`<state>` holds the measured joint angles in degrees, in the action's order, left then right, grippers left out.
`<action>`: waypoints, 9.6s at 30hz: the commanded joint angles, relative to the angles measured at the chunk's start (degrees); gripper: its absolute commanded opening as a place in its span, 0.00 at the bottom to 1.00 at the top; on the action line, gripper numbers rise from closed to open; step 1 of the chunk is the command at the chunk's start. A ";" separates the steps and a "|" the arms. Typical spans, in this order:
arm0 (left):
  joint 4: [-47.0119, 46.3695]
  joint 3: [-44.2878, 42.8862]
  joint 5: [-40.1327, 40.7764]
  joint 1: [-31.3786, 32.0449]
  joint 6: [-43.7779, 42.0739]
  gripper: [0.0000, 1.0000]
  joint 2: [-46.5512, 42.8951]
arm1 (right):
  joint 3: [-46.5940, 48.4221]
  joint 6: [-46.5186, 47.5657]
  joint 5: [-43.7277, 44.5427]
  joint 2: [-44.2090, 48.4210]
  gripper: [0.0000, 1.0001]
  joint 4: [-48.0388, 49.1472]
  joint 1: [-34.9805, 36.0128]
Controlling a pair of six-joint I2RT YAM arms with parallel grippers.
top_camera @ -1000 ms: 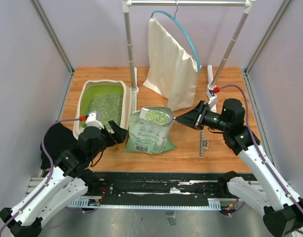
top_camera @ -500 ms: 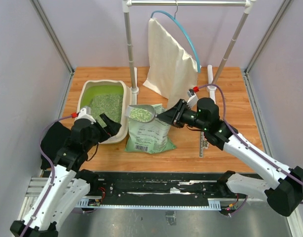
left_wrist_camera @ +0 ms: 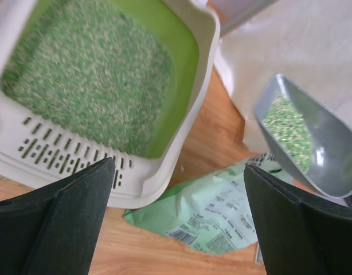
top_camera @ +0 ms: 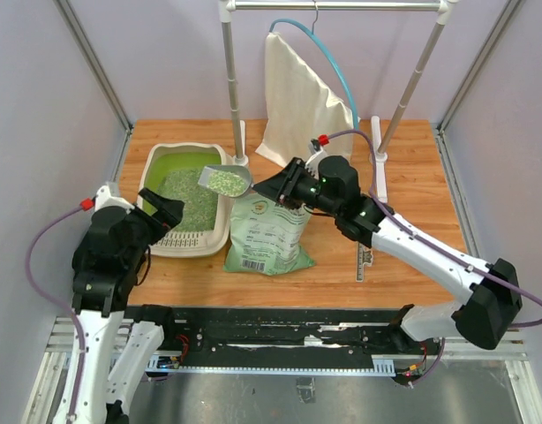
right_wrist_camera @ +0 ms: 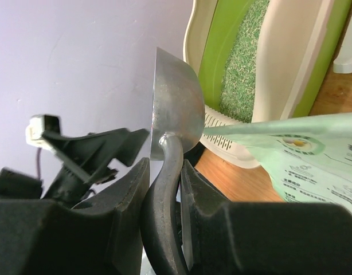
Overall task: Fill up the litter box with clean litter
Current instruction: 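Pour the cat litter into the litter box, then scoop the cat litter from the cat litter bag.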
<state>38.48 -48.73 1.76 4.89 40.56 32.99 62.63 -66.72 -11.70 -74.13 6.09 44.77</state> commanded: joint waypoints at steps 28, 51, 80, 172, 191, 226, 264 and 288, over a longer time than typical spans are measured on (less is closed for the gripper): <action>9.72 -10.28 18.24 -0.49 -8.77 1.00 -5.13 | 53.07 21.30 17.19 -45.17 0.01 -16.14 9.49; 5.66 -7.17 14.89 -0.53 -10.32 1.00 -4.56 | 81.04 35.56 25.65 -66.91 0.01 -16.99 8.60; 6.90 -9.91 12.66 -0.52 -8.24 1.00 -6.34 | 73.57 36.59 14.68 -59.67 0.01 -21.30 13.80; -15.88 -12.39 -11.34 15.86 -16.27 1.00 22.29 | 4.21 35.13 31.73 36.06 0.01 -48.17 -2.46; -4.03 -29.10 -20.34 25.61 -37.80 0.87 47.65 | 4.15 34.49 31.82 41.43 0.01 -54.84 -2.49; -0.38 -29.73 -26.17 27.19 -40.36 0.09 49.12 | 4.73 35.37 25.24 38.15 0.01 -53.89 -2.43; -32.63 -0.67 -46.14 28.26 -55.24 0.00 19.13 | 23.02 43.38 13.40 20.95 0.01 -71.35 -2.47; -36.39 2.05 -35.95 35.54 -54.98 0.00 20.87 | 12.29 39.24 6.09 4.16 0.01 -64.77 -1.96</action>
<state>7.40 -47.42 -35.38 39.90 -14.74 55.33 77.84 -25.52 -5.13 -68.34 -61.76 43.33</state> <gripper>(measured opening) 0.045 0.259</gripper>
